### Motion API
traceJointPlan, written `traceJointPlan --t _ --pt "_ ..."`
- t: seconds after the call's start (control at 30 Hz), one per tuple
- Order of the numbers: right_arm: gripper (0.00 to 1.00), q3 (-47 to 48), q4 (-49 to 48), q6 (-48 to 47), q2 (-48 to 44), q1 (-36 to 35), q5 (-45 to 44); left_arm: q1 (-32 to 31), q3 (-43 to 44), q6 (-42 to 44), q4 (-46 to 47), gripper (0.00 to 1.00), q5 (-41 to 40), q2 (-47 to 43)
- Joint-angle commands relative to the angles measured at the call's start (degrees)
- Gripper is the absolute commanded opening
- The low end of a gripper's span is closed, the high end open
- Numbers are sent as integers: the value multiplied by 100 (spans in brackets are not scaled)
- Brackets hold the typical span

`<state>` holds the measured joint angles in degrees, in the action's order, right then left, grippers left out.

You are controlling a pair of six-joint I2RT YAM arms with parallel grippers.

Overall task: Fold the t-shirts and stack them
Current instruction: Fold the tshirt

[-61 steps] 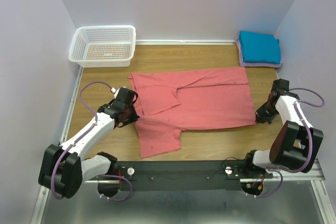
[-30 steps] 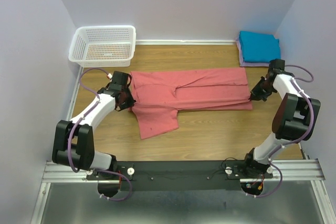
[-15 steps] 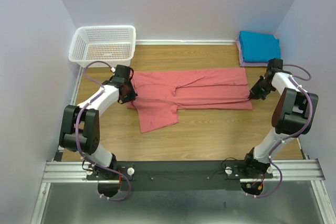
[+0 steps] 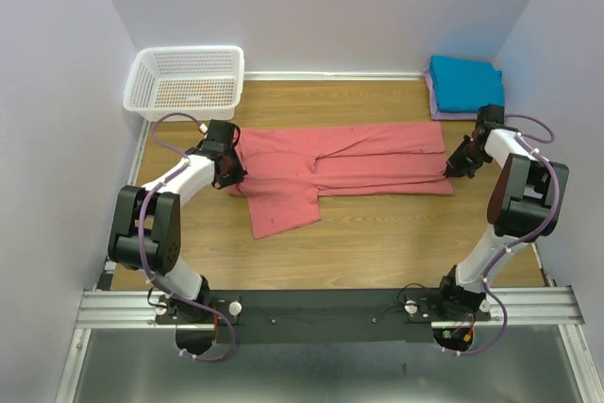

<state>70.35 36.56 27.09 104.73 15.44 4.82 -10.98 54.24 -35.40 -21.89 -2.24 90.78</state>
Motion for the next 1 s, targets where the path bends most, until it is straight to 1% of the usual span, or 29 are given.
traceJointPlan --t 0.0,0.03,0.07,0.13,0.17,0.2,0.27,0.3,0.37,0.47,0.5,0.53,0.6,0.63,0.67,0.7,0.73,0.8,0.83,0.87,0.93,0.97 --pt "7 146 -228 -116 100 -67 -201 88 -124 -2 150 14 -461 -60" --pt "12 163 -219 -160 92 -59 -157 88 -124 -2 133 18 -470 -104" --pt "14 164 -228 -178 57 -76 -113 88 -115 -11 106 25 -479 -200" --pt "19 137 -228 -178 -40 -103 -43 96 -107 -2 62 31 -505 -350" --pt "30 120 -228 -195 -197 -120 -34 88 -106 -2 -16 35 -540 -446" --pt "36 85 -228 -222 -268 -173 -8 88 -124 15 -69 44 -567 -665" --pt "46 23 -219 -231 -470 -225 19 88 -185 50 -96 52 -584 -912" --pt "54 -21 -228 -239 -688 -304 36 88 -212 59 -131 56 -611 -1166" --pt "61 -204 -228 -239 -918 -401 19 18 -326 77 -289 59 -663 -1422" --pt "66 -451 -219 -248 -1489 -638 -60 -158 -554 7 -552 60 -751 -1940" --pt "70 -643 -219 -240 -1630 -761 -95 -350 -633 -20 -614 62 -786 -2203" --pt "71 -732 -219 -257 -1935 -814 -139 -456 -799 -55 -728 63 -795 -2327" --pt "74 -1021 -228 -275 -2192 -963 -139 -746 -967 -230 -825 63 -795 -2616" --pt "75 -1093 -219 -283 -2454 -1016 -87 -1078 -1116 -353 -904 63 -787 -2688" --pt "75 -1189 -219 -292 -2562 -1078 -52 -1247 -1187 -554 -905 63 -726 -2732" --pt "76 -1260 -219 -292 -2676 -1218 -25 -1396 -1248 -660 -905 63 -664 -2767" --pt "77 -1408 -210 -275 -2764 -1297 -25 -1676 -1371 -757 -861 63 -603 -2759" --pt "78 -1550 -219 -257 -2957 -1525 -25 -1950 -1451 -950 -773 61 -480 -2628" --pt "78 -1620 -202 -240 -3002 -1535 -25 -2065 -1460 -1012 -756 60 -523 -2549" --pt "79 -1751 -201 -231 -3080 -1683 19 -2309 -1443 -1117 -721 59 -627 -2374" --pt "79 -1875 -201 -222 -3125 -1755 80 -2504 -1364 -1197 -694 58 -725 -2153" --pt "79 -1962 -193 -239 -3151 -1825 98 -2688 -1337 -1224 -642 57 -786 -1900"
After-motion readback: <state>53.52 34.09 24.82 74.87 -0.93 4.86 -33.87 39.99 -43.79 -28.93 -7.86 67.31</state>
